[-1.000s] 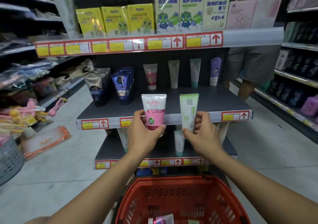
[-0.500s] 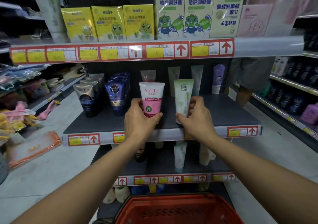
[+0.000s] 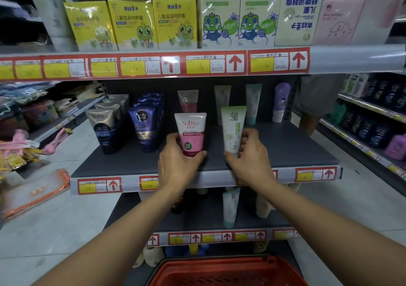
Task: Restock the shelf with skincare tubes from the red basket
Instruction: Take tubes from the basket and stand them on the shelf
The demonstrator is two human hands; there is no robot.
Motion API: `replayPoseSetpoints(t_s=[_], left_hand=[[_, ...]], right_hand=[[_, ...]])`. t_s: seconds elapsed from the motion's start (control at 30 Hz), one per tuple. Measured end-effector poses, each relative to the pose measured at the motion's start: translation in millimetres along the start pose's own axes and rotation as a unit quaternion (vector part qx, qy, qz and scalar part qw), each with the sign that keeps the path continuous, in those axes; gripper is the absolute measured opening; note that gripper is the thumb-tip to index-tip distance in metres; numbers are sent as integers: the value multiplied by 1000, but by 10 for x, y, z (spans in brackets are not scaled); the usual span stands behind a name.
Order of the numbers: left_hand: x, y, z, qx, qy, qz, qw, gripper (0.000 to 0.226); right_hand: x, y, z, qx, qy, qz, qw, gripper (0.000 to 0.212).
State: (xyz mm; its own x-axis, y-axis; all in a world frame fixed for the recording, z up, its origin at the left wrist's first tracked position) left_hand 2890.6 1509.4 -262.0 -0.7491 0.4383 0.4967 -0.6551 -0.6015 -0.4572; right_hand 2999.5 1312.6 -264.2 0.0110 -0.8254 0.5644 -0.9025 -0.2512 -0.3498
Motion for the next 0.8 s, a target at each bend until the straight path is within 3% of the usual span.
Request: replayPoseSetpoints(t_s=[0.13,0.23,0.6,0.8], left_hand=[[12,38,4,4,-87,-15,996,72],[-10,17,-16,23,-110,-36,993,57],[-228,-481,-102,101,-154,-95,978,72],[-391,-815,-238,111,-152,-79,979,75]], right_hand=[[72,36,-9,-6,132,43,990,59],[21,-1,-1,-25,206,11,978,52],[-138,-499,145,-119,198,-47,972,49],[-266,-836,238,-128,182,-40,974,53]])
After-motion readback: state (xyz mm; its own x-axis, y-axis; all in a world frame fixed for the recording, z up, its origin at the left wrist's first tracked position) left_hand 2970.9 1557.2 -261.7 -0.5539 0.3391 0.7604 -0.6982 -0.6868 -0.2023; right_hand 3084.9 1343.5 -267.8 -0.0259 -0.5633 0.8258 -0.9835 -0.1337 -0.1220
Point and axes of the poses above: each hand's wrist, its own y-axis away from the middle knuckle, its own x-axis out of the back of the hand, z = x × y, the point moved 8 cm from there along -y, towards the middle knuckle, and after that the axes turned 4 degrees about -x, right-handed, at the moved point
